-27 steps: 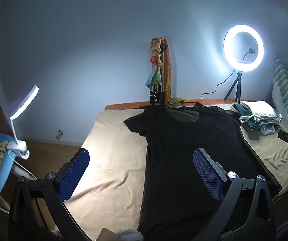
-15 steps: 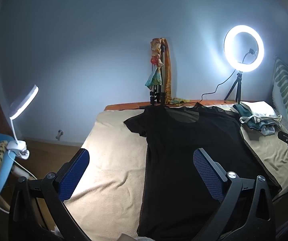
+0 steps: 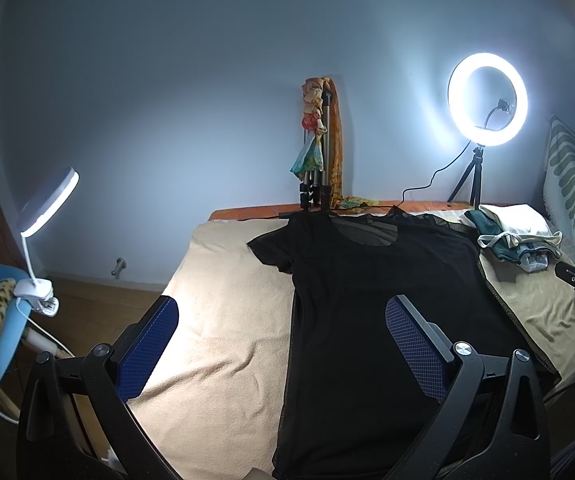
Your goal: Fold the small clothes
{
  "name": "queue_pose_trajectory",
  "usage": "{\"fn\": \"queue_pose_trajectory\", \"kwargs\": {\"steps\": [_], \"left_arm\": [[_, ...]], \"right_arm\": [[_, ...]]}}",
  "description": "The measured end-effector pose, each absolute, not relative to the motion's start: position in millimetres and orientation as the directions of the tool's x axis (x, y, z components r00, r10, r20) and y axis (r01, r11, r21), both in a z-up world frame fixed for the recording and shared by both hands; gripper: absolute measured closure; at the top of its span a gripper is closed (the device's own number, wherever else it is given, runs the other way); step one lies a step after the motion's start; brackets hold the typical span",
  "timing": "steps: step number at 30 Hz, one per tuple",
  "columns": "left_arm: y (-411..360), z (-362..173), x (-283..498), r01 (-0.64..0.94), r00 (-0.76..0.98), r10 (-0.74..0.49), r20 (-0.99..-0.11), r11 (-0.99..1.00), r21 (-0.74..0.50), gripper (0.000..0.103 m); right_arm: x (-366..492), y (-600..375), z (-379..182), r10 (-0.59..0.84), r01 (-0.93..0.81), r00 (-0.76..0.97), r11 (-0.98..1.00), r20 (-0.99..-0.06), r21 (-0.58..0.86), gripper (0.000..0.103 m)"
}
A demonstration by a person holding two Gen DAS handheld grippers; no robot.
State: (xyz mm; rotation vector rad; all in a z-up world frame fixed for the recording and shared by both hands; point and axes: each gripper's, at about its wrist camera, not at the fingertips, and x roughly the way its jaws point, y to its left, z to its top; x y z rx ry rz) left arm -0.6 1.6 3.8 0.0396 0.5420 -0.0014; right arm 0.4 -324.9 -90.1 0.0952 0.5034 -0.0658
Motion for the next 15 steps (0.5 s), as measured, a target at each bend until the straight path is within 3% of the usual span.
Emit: {"fn": "queue_pose_trajectory", "kwargs": {"steps": [15], "left_arm": [[1.7,3.9,-1.5,0.008,0.858,0.012,-0.513,0.999,0.036,0.000]], "right_arm": [[-0.1,-324.6,-88.3,-0.046,0.089,0.874,0.994,-0.483,0.067,0.000]]}}
